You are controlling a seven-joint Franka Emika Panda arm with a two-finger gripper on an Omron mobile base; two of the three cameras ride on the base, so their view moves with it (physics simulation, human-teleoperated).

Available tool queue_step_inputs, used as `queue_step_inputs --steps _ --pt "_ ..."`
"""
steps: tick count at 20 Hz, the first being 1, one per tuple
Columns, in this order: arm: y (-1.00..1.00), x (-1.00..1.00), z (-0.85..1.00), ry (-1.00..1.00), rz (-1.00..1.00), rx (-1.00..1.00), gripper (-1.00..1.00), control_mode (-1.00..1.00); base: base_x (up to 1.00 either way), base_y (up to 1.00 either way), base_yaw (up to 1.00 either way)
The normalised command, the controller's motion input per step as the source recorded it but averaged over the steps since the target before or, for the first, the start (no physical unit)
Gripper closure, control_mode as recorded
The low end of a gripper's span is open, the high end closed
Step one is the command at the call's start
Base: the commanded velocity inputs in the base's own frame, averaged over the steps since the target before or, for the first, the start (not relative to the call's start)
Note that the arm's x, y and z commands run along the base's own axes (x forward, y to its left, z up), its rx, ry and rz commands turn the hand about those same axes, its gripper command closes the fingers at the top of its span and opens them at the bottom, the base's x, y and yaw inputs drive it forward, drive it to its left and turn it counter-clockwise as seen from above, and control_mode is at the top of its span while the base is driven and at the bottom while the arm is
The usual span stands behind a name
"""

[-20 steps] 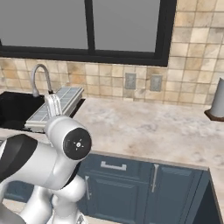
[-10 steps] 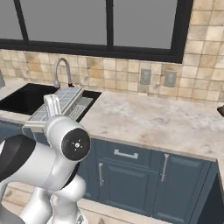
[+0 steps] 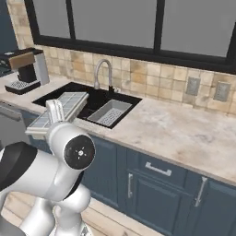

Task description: The ice cube tray has been filled with water. Take the tray and place it in the freezer to make ice. Close the freezer door after placing the tray.

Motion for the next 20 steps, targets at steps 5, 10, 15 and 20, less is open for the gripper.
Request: queue_step_inputs --steps 5,10,15,20 --pt "0.00 0.00 0.00 0.00 0.00 0.00 1.00 1.00 -0.11 0.35 0.49" --pt "0.00 0.00 0.00 0.00 0.00 0.00 1.00 1.00 0.00 0.41 0.51" --pt "0.00 0.00 0.00 0.00 0.00 0.00 1.00 1.00 0.00 0.45 0.53" --pt "0.00 0.00 0.00 0.00 0.00 0.00 1.00 1.00 0.00 0.47 0.56"
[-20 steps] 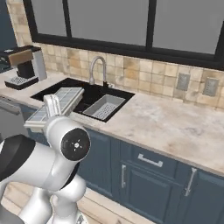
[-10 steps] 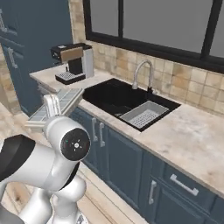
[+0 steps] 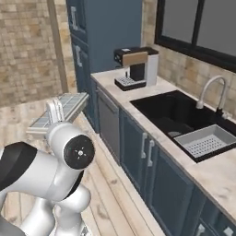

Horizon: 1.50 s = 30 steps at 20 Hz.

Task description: The ice cube tray has been filled with water. Take the tray and place it in the freezer to make ice. Close the freezer door after placing the tray.

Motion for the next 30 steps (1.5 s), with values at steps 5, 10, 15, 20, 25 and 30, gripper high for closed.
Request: queue_step_inputs --steps 5,10,15,20,25,30 --pt "0.00 0.00 0.00 0.00 0.00 0.00 1.00 1.00 0.03 0.50 0.58" --pt "0.00 0.00 0.00 0.00 0.00 0.00 1.00 1.00 0.09 0.55 0.61" --pt "0.00 0.00 0.00 0.00 0.00 0.00 1.00 1.00 0.05 0.51 0.60" --pt "0.00 0.00 0.00 0.00 0.00 0.00 1.00 1.00 0.03 0.41 0.63" --pt "0.00 0.00 0.00 0.00 0.00 0.00 1.00 1.00 0.00 0.45 0.63" --pt "0.00 0.00 0.00 0.00 0.00 0.00 1.00 1.00 0.00 0.50 0.62"
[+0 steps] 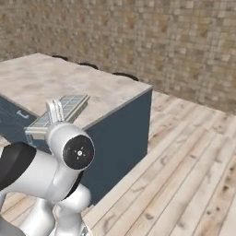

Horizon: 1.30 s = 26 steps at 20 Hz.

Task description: The ice cube tray has been filled with water. Take the tray and place it in the freezer to make ice. Close the freezer door after placing the tray.

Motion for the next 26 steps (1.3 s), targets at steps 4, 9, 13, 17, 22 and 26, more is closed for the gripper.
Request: queue_step_inputs --steps 4,9,13,17,22,26 --pt "0.00 0.00 0.00 0.00 0.00 0.00 1.00 1.00 0.00 0.53 0.60" --pt "0.00 0.00 0.00 0.00 0.00 0.00 1.00 1.00 0.01 0.53 0.61" --pt "0.00 0.00 0.00 0.00 0.00 0.00 1.00 1.00 0.08 0.54 0.61" --pt "0.00 0.00 0.00 0.00 0.00 0.00 1.00 1.00 0.12 0.51 0.60" --pt "0.00 0.00 0.00 0.00 0.00 0.00 1.00 1.00 0.13 0.40 0.60" --pt "0.00 0.00 0.00 0.00 0.00 0.00 1.00 1.00 0.14 0.34 0.60"
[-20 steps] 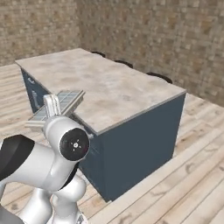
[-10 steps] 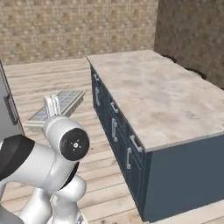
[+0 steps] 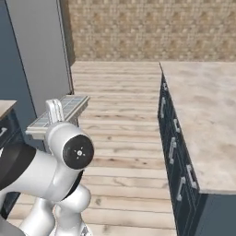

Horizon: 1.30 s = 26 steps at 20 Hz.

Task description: The ice cube tray has been filled with water. Take the tray and place it in the freezer to make ice. Close the freezer door after placing the tray.

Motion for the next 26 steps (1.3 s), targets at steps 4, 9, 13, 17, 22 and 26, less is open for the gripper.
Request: queue_step_inputs --steps 4,9,13,17,22,26 --pt "0.00 0.00 0.00 0.00 0.00 0.00 1.00 1.00 0.23 0.35 0.58" --pt "0.00 0.00 0.00 0.00 0.00 0.00 1.00 1.00 0.33 0.30 0.56" --pt "0.00 0.00 0.00 0.00 0.00 0.00 1.00 1.00 0.60 0.00 0.37" --pt "0.00 0.00 0.00 0.00 0.00 0.00 1.00 1.00 0.36 -0.29 0.11" --pt "0.00 0.00 0.00 0.00 0.00 0.00 1.00 1.00 0.03 -0.54 -0.01" --pt "0.00 0.00 0.00 0.00 0.00 0.00 1.00 1.00 0.00 -0.56 -0.09"
